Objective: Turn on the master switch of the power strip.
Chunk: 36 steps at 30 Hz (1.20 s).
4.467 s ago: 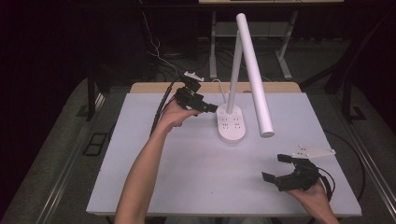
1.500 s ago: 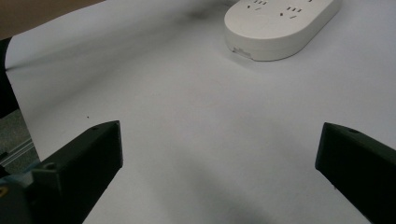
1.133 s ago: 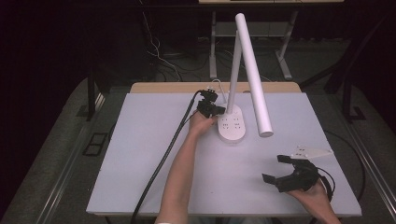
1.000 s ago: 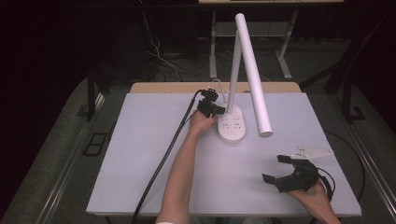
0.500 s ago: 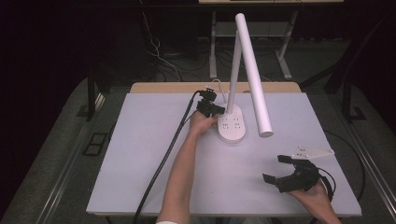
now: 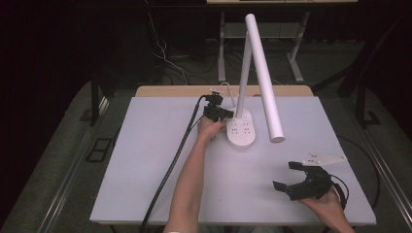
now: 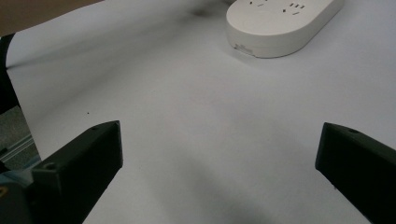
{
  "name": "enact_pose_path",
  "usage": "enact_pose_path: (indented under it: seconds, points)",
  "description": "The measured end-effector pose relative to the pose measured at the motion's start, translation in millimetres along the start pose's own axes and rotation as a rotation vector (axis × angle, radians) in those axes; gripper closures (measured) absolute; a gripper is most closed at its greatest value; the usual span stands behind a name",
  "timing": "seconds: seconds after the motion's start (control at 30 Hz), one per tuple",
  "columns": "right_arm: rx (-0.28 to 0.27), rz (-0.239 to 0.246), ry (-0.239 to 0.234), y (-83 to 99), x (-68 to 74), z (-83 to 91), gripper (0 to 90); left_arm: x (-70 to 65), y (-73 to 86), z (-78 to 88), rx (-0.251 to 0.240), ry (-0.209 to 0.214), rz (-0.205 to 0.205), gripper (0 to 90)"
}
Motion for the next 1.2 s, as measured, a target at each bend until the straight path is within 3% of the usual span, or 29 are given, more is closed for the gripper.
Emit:
enact_pose_path:
  seconds: [0.17,0.3,0.53,0.63,0.77,0.83,0.87,1.0,1.2]
  points:
    - [0.0,0.0,0.0,0.2,0.1,-0.2,0.2,-1.4,-0.2,2.7,-0.007,-0.026,-0.019,90.0]
    - [0.001,-0.002,0.0,0.2,-0.4,-0.4,0.2,-0.3,0.5,9.0,-0.011,-0.049,-0.072,90.0]
    - [0.004,-0.003,0.002,0.4,0.1,-0.8,0.2,-6.9,-3.6,21.8,-0.036,-0.034,-0.11,90.0]
    - [0.0,-0.002,0.003,0.3,-0.1,0.0,0.3,-7.7,-5.9,29.5,-0.024,-0.043,-0.135,90.0]
    - [0.0,-0.001,0.003,0.2,-0.2,-0.2,0.3,-10.7,-9.3,40.9,-0.045,-0.027,-0.142,89.9]
    - [0.0,-0.001,0.003,0.3,-0.2,-0.3,0.3,-10.7,-10.5,48.7,-0.037,-0.028,-0.168,89.1]
    - [0.0,-0.002,0.003,0.3,-0.3,-0.3,0.3,-13.5,-10.5,49.9,-0.063,-0.017,-0.145,84.1]
    - [0.0,-0.001,0.005,0.3,-0.1,0.1,0.2,-14.6,-11.2,61.5,-0.064,0.01,-0.136,59.7]
    - [-0.001,0.0,0.007,0.2,-0.1,0.2,0.2,-10.8,-10.9,80.3,-0.053,0.045,-0.164,27.2]
Point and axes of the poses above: each handheld gripper's, and its own axes: z roughly backward along the jaws, y roughly out of its underside, x roughly to its left, the point moved 2 cm from there along -z, roughly forward along the jaws, and after that the axes turned 8 degrees about z, right-handed, at the moved point
